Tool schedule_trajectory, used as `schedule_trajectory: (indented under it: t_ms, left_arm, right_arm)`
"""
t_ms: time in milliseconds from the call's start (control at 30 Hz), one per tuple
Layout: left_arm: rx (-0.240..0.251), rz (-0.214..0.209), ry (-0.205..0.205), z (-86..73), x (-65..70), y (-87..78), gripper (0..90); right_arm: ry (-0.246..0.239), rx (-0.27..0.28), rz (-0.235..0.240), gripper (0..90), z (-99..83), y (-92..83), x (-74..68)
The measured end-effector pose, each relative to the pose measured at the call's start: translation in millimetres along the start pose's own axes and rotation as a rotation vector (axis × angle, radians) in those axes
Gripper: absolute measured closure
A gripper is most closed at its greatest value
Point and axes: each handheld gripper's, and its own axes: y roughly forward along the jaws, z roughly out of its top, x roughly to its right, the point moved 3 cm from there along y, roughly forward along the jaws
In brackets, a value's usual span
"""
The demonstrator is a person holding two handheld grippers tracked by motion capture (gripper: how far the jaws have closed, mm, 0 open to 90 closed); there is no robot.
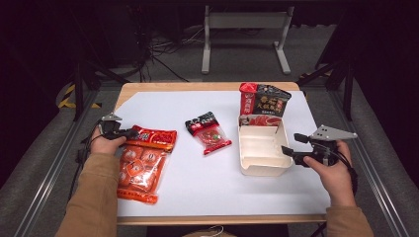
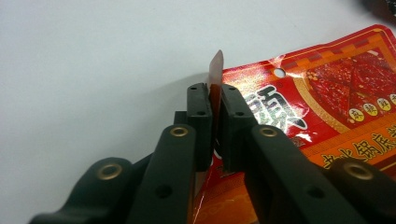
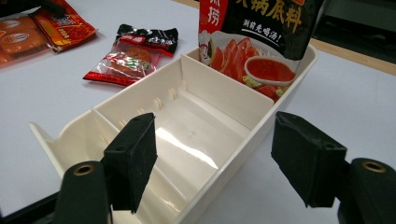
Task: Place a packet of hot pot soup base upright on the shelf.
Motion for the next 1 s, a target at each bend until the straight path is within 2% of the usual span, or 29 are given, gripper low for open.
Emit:
schedule_trajectory:
  t_ms: [233, 400, 500, 733, 833, 1000]
  left_arm:
    - [0.022, 0.002, 0.011, 4.0, 1.9, -6.9, 89.9]
    - [0.065, 0.008, 0.01, 10.8, 7.1, -20.2, 90.0]
    - [0.074, 0.011, 0.012, 13.4, 9.2, -27.3, 90.0]
    - [0.156, 0.006, 0.038, 24.4, 20.5, -50.8, 90.0]
    - [0.177, 0.002, 0.044, 27.2, 24.1, -58.5, 90.0]
    - [0.256, -0.025, 0.043, 33.9, 35.1, -83.2, 90.0]
  right_arm:
    - [-0.004, 0.005, 0.009, 32.8, 1.9, -0.6, -1.6]
    - [-0.012, 0.006, 0.014, 34.2, 4.3, 1.2, -3.3]
    - [-0.015, -0.002, 0.022, 36.3, 5.2, 3.1, -5.3]
    - [-0.017, 0.011, 0.032, 39.2, 10.9, 3.0, -8.0]
    - [-0.016, 0.015, 0.039, 40.6, 13.2, 3.3, -9.9]
    - [-0.032, 0.022, 0.067, 47.4, 22.2, 6.3, -18.5]
